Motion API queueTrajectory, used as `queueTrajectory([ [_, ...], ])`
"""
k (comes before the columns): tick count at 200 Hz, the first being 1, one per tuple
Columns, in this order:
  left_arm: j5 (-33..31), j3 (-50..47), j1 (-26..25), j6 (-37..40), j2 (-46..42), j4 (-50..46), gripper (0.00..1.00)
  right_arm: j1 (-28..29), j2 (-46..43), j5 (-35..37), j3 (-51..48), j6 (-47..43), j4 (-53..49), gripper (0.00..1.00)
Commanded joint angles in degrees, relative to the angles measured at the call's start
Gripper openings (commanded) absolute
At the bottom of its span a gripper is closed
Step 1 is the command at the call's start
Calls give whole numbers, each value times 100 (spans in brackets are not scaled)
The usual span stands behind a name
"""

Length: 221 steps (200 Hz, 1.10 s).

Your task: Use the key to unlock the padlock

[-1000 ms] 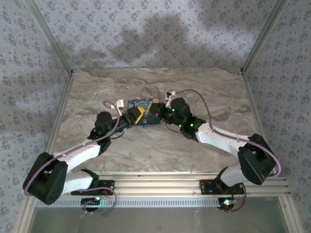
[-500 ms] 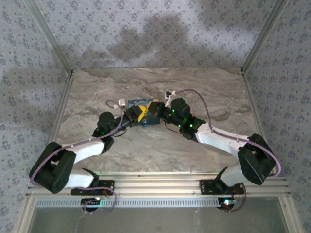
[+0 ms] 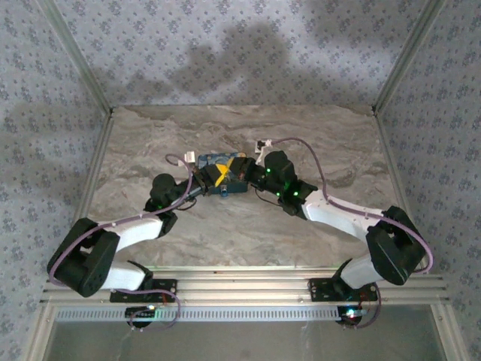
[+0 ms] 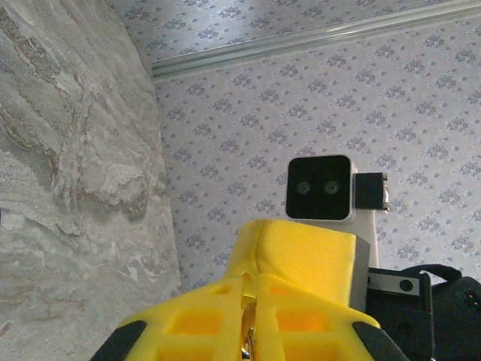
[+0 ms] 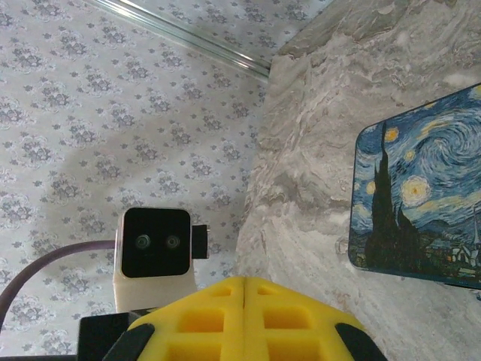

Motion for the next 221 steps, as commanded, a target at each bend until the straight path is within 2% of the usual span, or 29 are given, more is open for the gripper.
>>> queueTrajectory([
  [1,314,162,-54,188,10,194,0,-28,61,-247,6,76,205,0],
  [53,384,106,-46,514,-306,-23,0,-89,51,-461,57,22,67,0],
  [68,329,42,-30,744,-529,-244,0,-116,-9,-466,83,-13,-91,15],
  [96,116,-7,3,1598,-1298,-1447,0,-147,-288,-283,89,-253,-619,20],
  [130,-269,108,0,2999,-2485,-3497,0,-163,-657,-14,147,-585,-1361,37],
  [150,-494,77,22,3577,-3041,-4239,0,-154,-793,96,147,-726,-1669,42],
  [181,-788,-96,51,3906,-3573,-4826,0,-37,-664,324,311,-989,-2394,43],
  [201,-929,-193,78,3979,-3717,-5128,0,231,-233,595,657,-1337,-3063,44],
  [221,-1029,-343,121,3958,-3781,-5321,0,515,305,846,881,-1527,-3223,44],
])
